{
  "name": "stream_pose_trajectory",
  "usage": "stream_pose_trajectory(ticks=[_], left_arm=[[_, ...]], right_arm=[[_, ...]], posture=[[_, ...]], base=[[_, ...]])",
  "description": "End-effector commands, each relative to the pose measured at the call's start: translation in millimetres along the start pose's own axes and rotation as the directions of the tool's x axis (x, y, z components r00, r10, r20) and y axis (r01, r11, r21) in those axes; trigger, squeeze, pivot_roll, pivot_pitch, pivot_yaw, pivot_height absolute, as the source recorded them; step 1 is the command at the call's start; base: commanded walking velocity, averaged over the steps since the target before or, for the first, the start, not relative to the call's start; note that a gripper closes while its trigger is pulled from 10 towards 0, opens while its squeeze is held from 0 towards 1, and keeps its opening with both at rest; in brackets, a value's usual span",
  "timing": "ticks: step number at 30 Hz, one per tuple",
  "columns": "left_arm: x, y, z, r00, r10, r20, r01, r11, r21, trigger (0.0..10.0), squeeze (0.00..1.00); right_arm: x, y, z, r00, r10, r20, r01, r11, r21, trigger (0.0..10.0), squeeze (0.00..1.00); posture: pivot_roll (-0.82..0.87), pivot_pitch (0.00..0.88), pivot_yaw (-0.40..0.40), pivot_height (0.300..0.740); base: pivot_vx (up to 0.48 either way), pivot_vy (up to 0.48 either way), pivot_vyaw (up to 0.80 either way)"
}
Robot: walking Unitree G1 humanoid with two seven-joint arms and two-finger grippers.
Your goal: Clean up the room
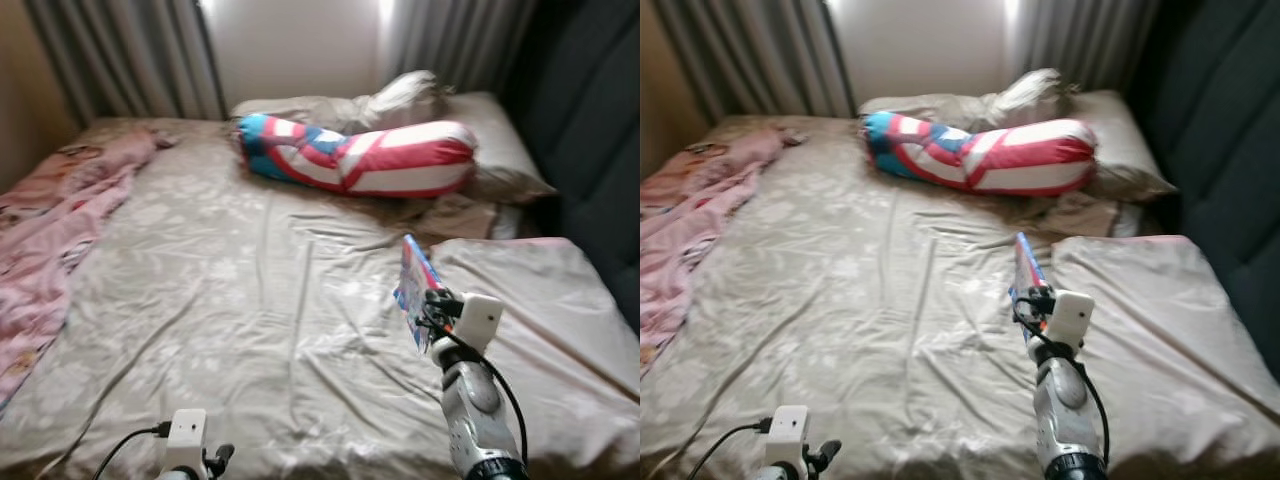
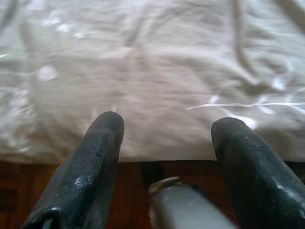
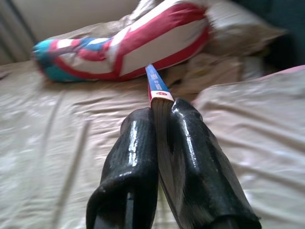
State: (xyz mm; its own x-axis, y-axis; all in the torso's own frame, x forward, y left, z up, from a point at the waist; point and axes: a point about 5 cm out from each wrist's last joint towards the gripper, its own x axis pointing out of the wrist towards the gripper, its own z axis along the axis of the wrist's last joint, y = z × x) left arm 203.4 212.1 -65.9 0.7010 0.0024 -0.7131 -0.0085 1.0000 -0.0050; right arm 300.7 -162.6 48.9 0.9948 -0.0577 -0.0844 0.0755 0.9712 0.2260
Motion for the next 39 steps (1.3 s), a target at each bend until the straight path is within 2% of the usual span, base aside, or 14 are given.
stream_pose_trajectory(ticks=[1, 8, 11, 12, 14, 17, 18, 20, 22, 25, 28, 31, 34, 39], left_arm=[[-1.7, 2.9, -6, 1.0, 0.012, -0.024, -0.013, 1.0, -0.006, 10.0, 0.0], [0.3, 2.4, 5, 0.999, 0.027, 0.038, -0.027, 1.0, -0.009, 10.0, 0.0], [3.0, -0.5, 22, 0.989, 0.066, 0.132, -0.061, 0.997, -0.041, 10.0, 0.0], [3.0, -0.5, 22, 0.989, 0.066, 0.132, -0.061, 0.997, -0.041, 10.0, 0.0], [3.1, 3.8, 36, 0.973, 0.088, 0.212, -0.077, 0.995, -0.061, 10.0, 0.0], [0.9, 5.4, 56, 0.94, 0.07, 0.335, -0.066, 0.998, -0.023, 10.0, 0.0], [0.9, 5.4, 56, 0.94, 0.07, 0.335, -0.066, 0.998, -0.023, 10.0, 0.0], [-3.8, 6.5, 66, 0.904, 0.053, 0.424, -0.061, 0.998, 0.006, 10.0, 0.0], [-5.8, 7.0, 69, 0.891, 0.052, 0.45, -0.063, 0.998, 0.011, 10.0, 0.0], [-10.4, -0.3, 79, 0.853, 0.01, 0.522, -0.055, 0.996, 0.07, 10.0, 0.0], [-10.6, -9.4, 87, 0.829, -0.001, 0.56, -0.041, 0.997, 0.062, 10.0, 0.0], [-9.8, -10.7, 91, 0.822, 0.004, 0.57, -0.037, 0.998, 0.046, 10.0, 0.0], [-9.1, -19.9, 97, 0.811, -0.046, 0.583, -0.015, 0.995, 0.1, 10.0, 0.0], [-10.2, -26.0, 101, 0.797, -0.062, 0.601, 0.006, 0.996, 0.094, 10.0, 0.0]], right_arm=[[3.5, 12.1, 7, 0.998, 0.05, 0.04, -0.051, 0.999, 0.01, 10.0, 0.0], [2.0, 16.8, 7, 0.996, 0.074, 0.047, -0.075, 0.997, 0.011, 10.0, 0.0], [1.8, 17.2, 8, 0.995, 0.085, 0.05, -0.086, 0.996, 0.016, 10.0, 0.0], [1.8, 17.2, 8, 0.995, 0.085, 0.05, -0.086, 0.996, 0.016, 10.0, 0.0], [0.6, 19.9, 6, 0.993, 0.113, 0.044, -0.114, 0.993, 0.024, 10.0, 0.0], [-1.0, 24.4, 5, 0.989, 0.142, 0.041, -0.143, 0.989, 0.028, 10.0, 0.0], [-1.0, 24.4, 5, 0.989, 0.142, 0.041, -0.143, 0.989, 0.028, 10.0, 0.0], [-1.4, 25.8, 6, 0.987, 0.154, 0.052, -0.157, 0.986, 0.054, 10.0, 0.0], [-1.9, 26.1, 6, 0.986, 0.159, 0.057, -0.163, 0.984, 0.07, 10.0, 0.0], [-2.2, 25.1, 5, 0.988, 0.147, 0.054, -0.151, 0.985, 0.085, 10.0, 0.0], [-1.7, 23.2, 4, 0.991, 0.126, 0.049, -0.129, 0.988, 0.083, 10.0, 0.0], [-1.1, 21.2, 4, 0.993, 0.106, 0.044, -0.109, 0.991, 0.073, 10.0, 0.0], [-0.1, 18.7, 3, 0.996, 0.084, 0.033, -0.086, 0.994, 0.074, 10.0, 0.0], [-0.7, 19.4, 3, 0.995, 0.095, 0.031, -0.097, 0.993, 0.067, 10.0, 0.0]], posture=[[-0.04, 0.03, -0.015, 0.731], [-0.04, 0.03, -0.012, 0.731], [-0.04, 0.03, -0.011, 0.731], [-0.04, 0.03, -0.011, 0.731], [-0.04, 0.028, -0.009, 0.731], [-0.05, 0.02, -0.005, 0.731], [-0.05, 0.02, -0.005, 0.731], [-0.05, 0.015, -0.004, 0.731], [-0.05, 0.014, -0.005, 0.731], [-0.04, 0.009, -0.007, 0.731], [-0.05, 0.0, -0.007, 0.731], [-0.05, 0.0, -0.007, 0.731], [-0.05, 0.0, -0.006, 0.722], [-0.05, 0.0, -0.004, 0.693]], base=[[0.0, 0.0, 0.0], [0.0, 0.0, 0.0], [0.0, 0.0, 0.0], [0.0, 0.0, 0.0], [0.0, 0.0, 0.0], [0.0, 0.0, 0.0], [0.0, 0.0, 0.0], [0.0, 0.0, 0.0], [0.0, 0.0, 0.0], [0.0, 0.0, 0.0], [0.0, 0.0, 0.0], [0.0, 0.0, 0.0], [0.0, 0.0, 0.0], [0.0, 0.0, 0.0]])
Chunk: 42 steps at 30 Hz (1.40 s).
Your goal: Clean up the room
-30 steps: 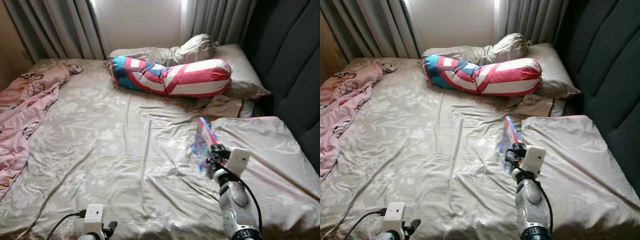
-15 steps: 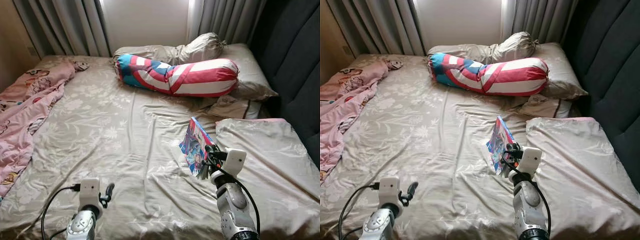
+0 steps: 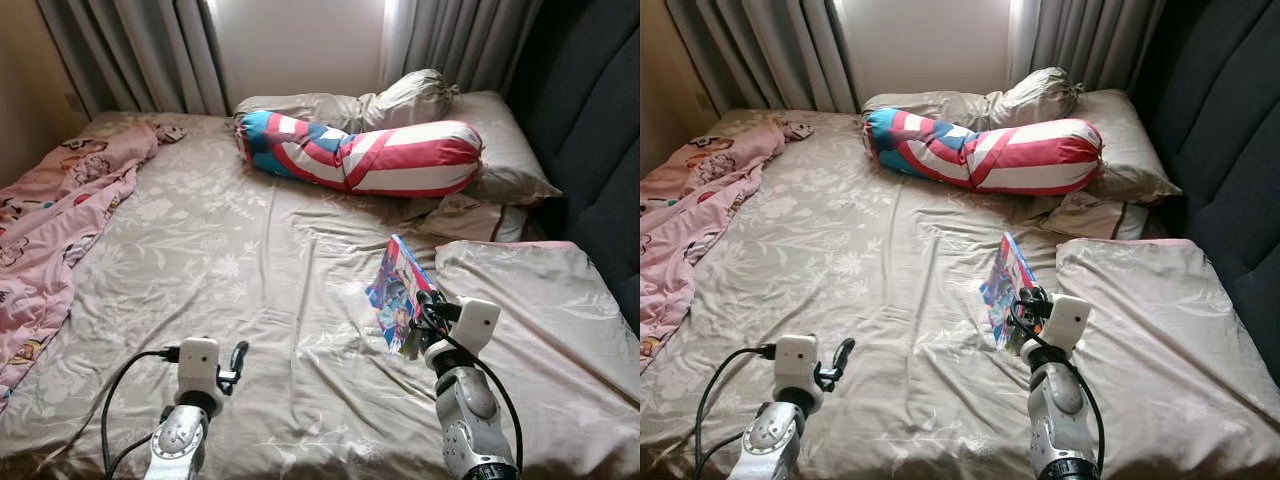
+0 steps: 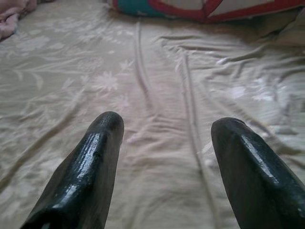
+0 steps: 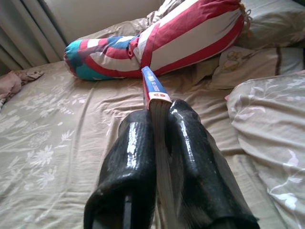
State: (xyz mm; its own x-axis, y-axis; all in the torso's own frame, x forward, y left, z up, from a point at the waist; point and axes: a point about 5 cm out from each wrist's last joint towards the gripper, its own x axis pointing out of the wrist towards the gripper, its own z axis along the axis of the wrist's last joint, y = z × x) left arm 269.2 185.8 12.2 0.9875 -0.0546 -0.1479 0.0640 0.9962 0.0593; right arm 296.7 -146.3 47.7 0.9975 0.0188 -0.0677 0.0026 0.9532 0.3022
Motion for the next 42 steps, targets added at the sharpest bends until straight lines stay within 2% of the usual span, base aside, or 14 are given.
stream_pose_trajectory(ticks=[1, 6, 15, 19, 27, 42], left_arm=[[-0.5, 1.1, 1, 1.0, 0.001, 0.003, -0.001, 1.0, -0.004, 10.0, 0.0], [-2.5, 0.4, 1, 1.0, -0.002, 0.009, 0.002, 1.0, -0.005, 10.0, 0.0], [-3.6, -4.0, 3, 0.999, -0.024, 0.026, 0.024, 1.0, -0.004, 10.0, 0.0], [-1.6, -2.1, 7, 0.999, -0.026, 0.038, 0.026, 1.0, -0.001, 10.0, 0.0], [-0.1, 5.9, 11, 0.999, 0.002, 0.044, -0.001, 1.0, -0.014, 10.0, 0.0], [3.5, 3.5, 15, 0.999, -0.006, 0.05, 0.008, 1.0, -0.028, 10.0, 0.0]], right_arm=[[4.3, 4.7, 8, 0.999, 0.021, 0.031, -0.021, 1.0, -0.007, 10.0, 0.0], [3.2, 5.9, 6, 0.999, 0.021, 0.031, -0.021, 1.0, -0.004, 10.0, 0.0], [1.2, 4.2, 3, 1.0, 0.006, 0.031, -0.006, 1.0, -0.002, 10.0, 0.0], [2.1, 2.7, 4, 0.999, 0.022, 0.026, -0.022, 1.0, -0.01, 10.0, 0.0], [6.7, 1.2, 7, 0.999, -0.025, 0.028, 0.024, 0.999, 0.032, 10.0, 0.0], [8.0, 5.4, 4, 1.0, -0.02, 0.019, 0.019, 0.998, 0.058, 10.0, 0.0]], posture=[[-0.05, 0.0, -0.004, 0.689], [-0.05, 0.0, -0.005, 0.656], [-0.04, 0.0, -0.001, 0.656], [-0.04, 0.0, 0.002, 0.656], [-0.04, 0.011, 0.008, 0.656], [-0.04, 0.03, 0.009, 0.656]], base=[[0.0, 0.0, 0.0], [0.0, 0.0, 0.0], [0.0, 0.0, 0.0], [0.0, 0.0, 0.0], [0.0, 0.0, 0.0], [0.0, 0.0, 0.0]])
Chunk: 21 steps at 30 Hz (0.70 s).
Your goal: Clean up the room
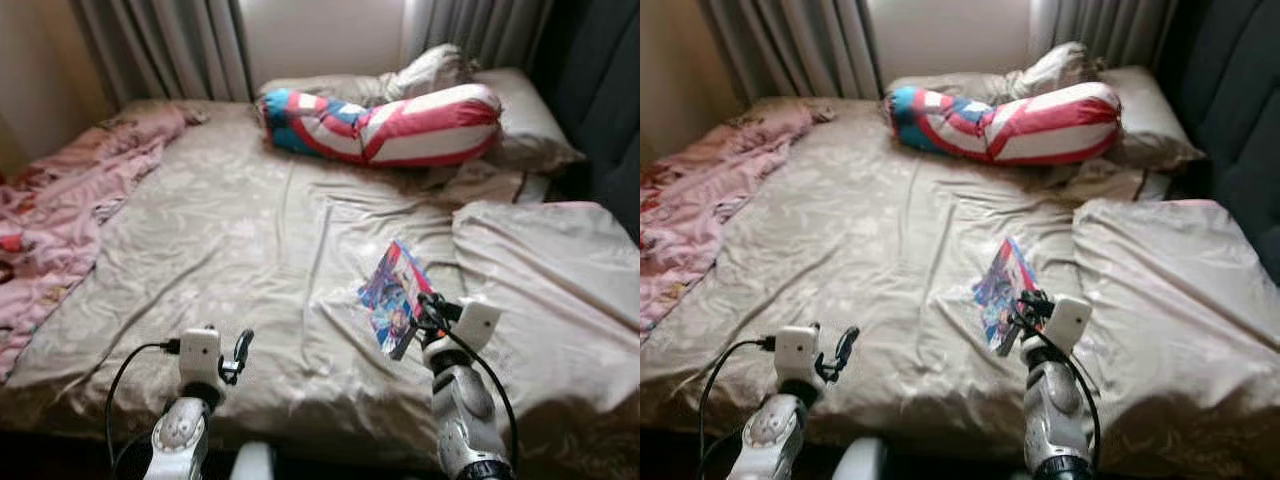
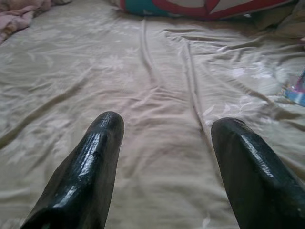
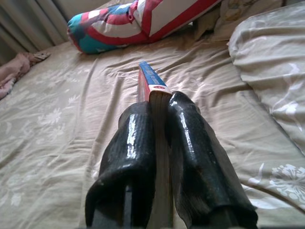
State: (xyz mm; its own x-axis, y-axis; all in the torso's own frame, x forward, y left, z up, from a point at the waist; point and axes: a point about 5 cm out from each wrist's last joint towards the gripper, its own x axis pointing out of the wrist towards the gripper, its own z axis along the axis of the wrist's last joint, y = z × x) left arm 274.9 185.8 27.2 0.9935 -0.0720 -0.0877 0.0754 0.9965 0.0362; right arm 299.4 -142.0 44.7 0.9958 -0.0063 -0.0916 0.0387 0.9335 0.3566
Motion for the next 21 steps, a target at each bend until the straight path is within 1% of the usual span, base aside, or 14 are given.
stream_pose_trajectory(ticks=[1, 12, 21], left_arm=[[0.0, 2.3, -0.6, 1.0, 0.007, -0.015, -0.008, 1.0, -0.009, 10.0, 0.0], [1.0, 1.6, -0.3, 1.0, -0.002, -0.02, 0.002, 1.0, -0.023, 10.0, 0.0], [1.7, 1.7, 0.4, 1.0, -0.009, -0.022, 0.008, 1.0, -0.025, 10.0, 0.0]], right_arm=[[5.3, 2.5, 8.7, 0.999, 0.012, 0.035, -0.011, 1.0, -0.002, 10.0, 0.0], [6.1, 2.4, 8.0, 1.0, 0.011, 0.029, -0.011, 1.0, -0.001, 10.0, 0.0], [6.1, 1.9, 6.4, 1.0, 0.012, 0.02, -0.012, 1.0, -0.002, 10.0, 0.0]], posture=[[-0.04, 0.033, 0.006, 0.656], [-0.04, 0.037, 0.005, 0.656], [-0.04, 0.036, 0.005, 0.656]], base=[[0.0, 0.0, 0.0], [0.0, 0.0, 0.0], [0.275, 0.0, 0.0]])
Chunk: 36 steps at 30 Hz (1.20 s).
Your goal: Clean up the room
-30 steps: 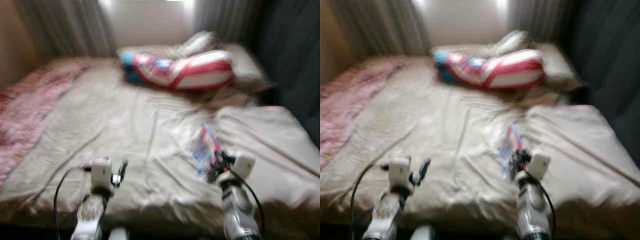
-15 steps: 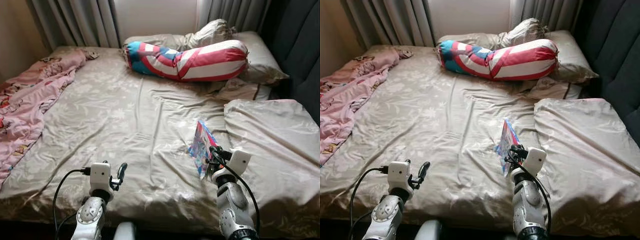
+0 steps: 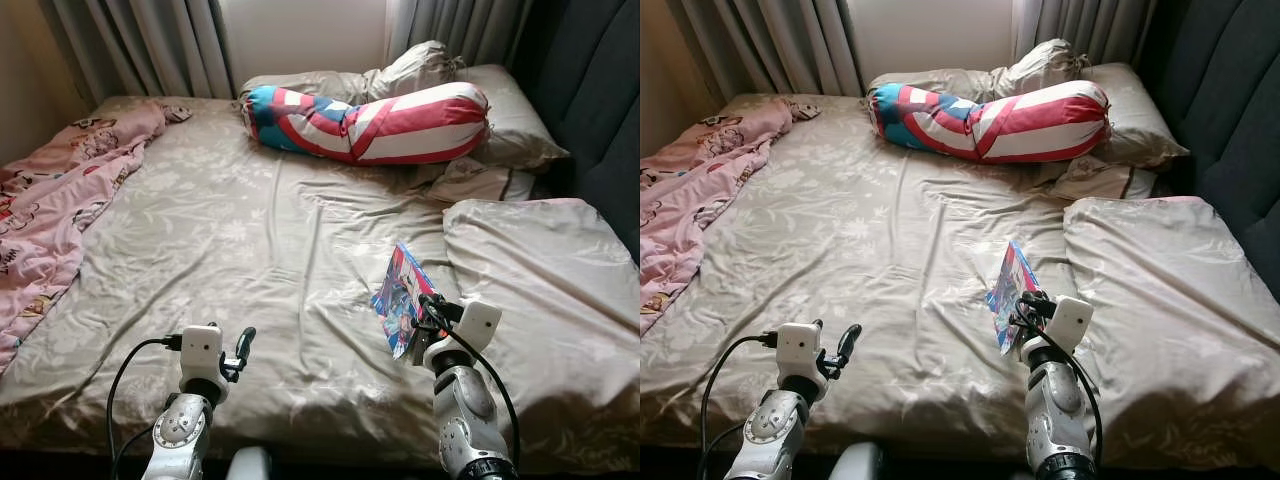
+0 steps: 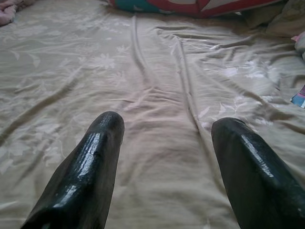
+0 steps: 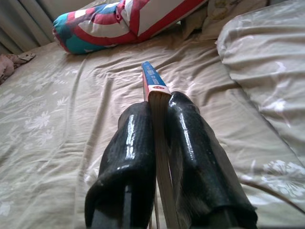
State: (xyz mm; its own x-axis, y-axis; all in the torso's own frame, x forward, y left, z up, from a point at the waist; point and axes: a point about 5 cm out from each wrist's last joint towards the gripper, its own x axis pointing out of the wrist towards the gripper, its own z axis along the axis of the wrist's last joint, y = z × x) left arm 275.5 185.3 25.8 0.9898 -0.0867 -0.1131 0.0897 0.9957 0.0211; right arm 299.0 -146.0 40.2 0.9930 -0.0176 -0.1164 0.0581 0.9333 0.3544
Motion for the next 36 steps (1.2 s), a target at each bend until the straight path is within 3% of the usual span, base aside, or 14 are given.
stream_pose_trajectory(ticks=[1, 16, 24, 28, 36], left_arm=[[0.9, 2.1, 2, 1.0, 0.005, 0.003, -0.005, 1.0, -0.012, 10.0, 0.0], [-0.2, 2.2, 2, 1.0, -0.003, 0.008, 0.003, 1.0, -0.011, 10.0, 0.0], [-4.3, 2.0, 2, 1.0, -0.023, 0.01, 0.024, 1.0, -0.006, 10.0, 0.0], [-13.3, 5.9, 0, 1.0, -0.026, 0.004, 0.025, 1.0, 0.007, 10.0, 0.0], [-27.0, 11.1, 1, 0.999, -0.035, 0.006, 0.035, 0.999, 0.026, 10.0, 0.0]], right_arm=[[5.9, 7.3, 9, 0.999, 0.032, 0.039, -0.032, 0.999, -0.004, 10.0, 0.0], [9.9, -1.3, 12, 0.999, 0.009, 0.039, -0.009, 1.0, -0.001, 10.0, 0.0], [18.3, -10.4, 15, 0.999, -0.036, 0.015, 0.035, 0.994, 0.102, 10.0, 0.0], [22.4, -16.2, 16, 0.996, -0.09, 0.001, 0.088, 0.973, 0.215, 10.0, 0.0], [33.5, -4.4, 24, 0.998, -0.063, 0.022, 0.053, 0.947, 0.317, 10.0, 0.0]], posture=[[-0.04, 0.035, 0.005, 0.656], [-0.03, 0.039, 0.007, 0.656], [-0.02, 0.061, 0.011, 0.656], [0.0, 0.088, 0.024, 0.656], [0.04, 0.119, 0.044, 0.656]], base=[[0.307, 0.0, 0.0], [0.242, 0.0, 0.0], [0.0, 0.0, 0.0], [0.0, 0.0, 0.0], [0.0, 0.0, 0.0]])
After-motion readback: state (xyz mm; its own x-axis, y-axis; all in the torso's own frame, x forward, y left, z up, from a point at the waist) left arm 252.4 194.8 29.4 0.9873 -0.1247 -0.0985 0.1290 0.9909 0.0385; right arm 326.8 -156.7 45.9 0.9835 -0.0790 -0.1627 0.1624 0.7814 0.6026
